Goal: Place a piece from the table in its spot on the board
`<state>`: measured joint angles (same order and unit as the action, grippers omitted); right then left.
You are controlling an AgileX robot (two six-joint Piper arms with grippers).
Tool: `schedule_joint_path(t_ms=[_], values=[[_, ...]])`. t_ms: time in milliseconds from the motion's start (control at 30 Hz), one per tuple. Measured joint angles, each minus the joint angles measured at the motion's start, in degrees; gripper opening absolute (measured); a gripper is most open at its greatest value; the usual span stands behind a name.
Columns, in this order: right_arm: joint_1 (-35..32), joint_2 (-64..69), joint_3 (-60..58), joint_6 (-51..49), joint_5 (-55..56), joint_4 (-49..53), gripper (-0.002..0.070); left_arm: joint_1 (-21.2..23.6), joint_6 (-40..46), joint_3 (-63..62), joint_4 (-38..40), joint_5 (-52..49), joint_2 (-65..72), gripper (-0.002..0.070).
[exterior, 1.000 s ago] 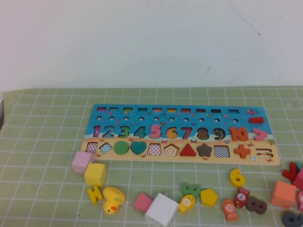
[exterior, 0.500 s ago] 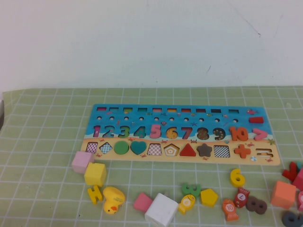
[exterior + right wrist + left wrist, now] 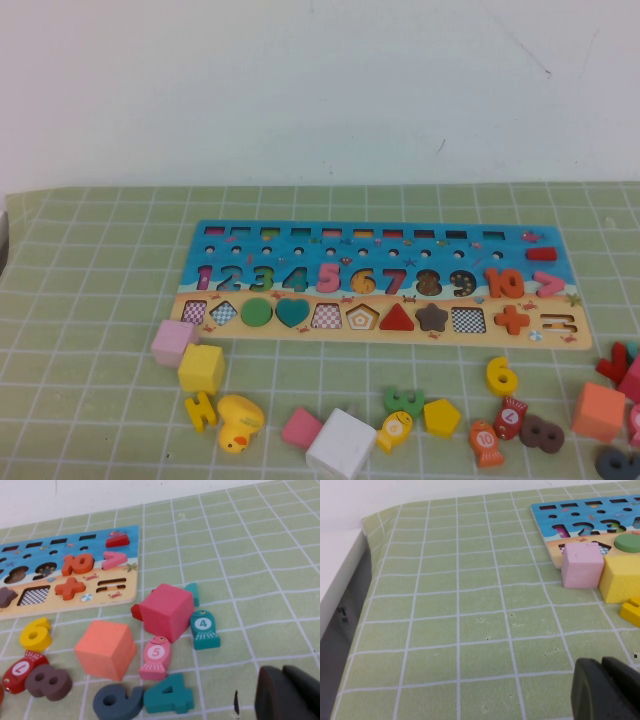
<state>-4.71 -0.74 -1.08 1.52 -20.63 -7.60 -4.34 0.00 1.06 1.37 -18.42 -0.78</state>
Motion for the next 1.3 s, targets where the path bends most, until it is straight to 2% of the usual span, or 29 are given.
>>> schedule_joint_path(t_ms=[100, 200, 367, 500, 767, 867, 1033, 1133, 1300], values=[[0.0, 0.0, 0.0, 0.1, 0.8, -0.2, -0.0003, 0.0, 0.0, 0.0, 0.0, 0.0, 0.0, -0.0002], [0.0, 0.0, -0.6, 0.1, 6.8, -0.3, -0.0003, 0.0, 0.0, 0.0, 0.0, 0.0, 0.0, -0.0002], [0.0, 0.0, -0.6, 0.1, 25.5, -0.5, -0.0003, 0.0, 0.0, 0.0, 0.0, 0.0, 0.0, -0.0002], [0.0, 0.0, -0.6, -0.1, 36.0, -0.7, -0.0003, 0.0, 0.0, 0.0, 0.0, 0.0, 0.0, -0.0002], [0.0, 0.0, -0.6, 0.0, 44.0, -1.0, -0.0003, 0.0, 0.0, 0.0, 0.0, 0.0, 0.0, -0.0002], [0.0, 0.0, 1.4, 0.4, 41.3, -1.0, -0.0003, 0.0, 0.0, 0.0, 0.0, 0.0, 0.0, -0.0002], [0.0, 1.6, 13.9, 1.3, 24.8, -1.0, -0.0003, 0.0, 0.0, 0.0, 0.0, 0.0, 0.0, -0.0002], [0.0, 6.4, 23.0, 1.3, 14.3, -1.0, -0.0003, 0.0, 0.0, 0.0, 0.0, 0.0, 0.0, -0.0002], [0.0, 17.1, 34.7, 1.4, 3.0, -1.0, -0.0003, 0.0, 0.0, 0.0, 0.0, 0.0, 0.0, -0.0002]])
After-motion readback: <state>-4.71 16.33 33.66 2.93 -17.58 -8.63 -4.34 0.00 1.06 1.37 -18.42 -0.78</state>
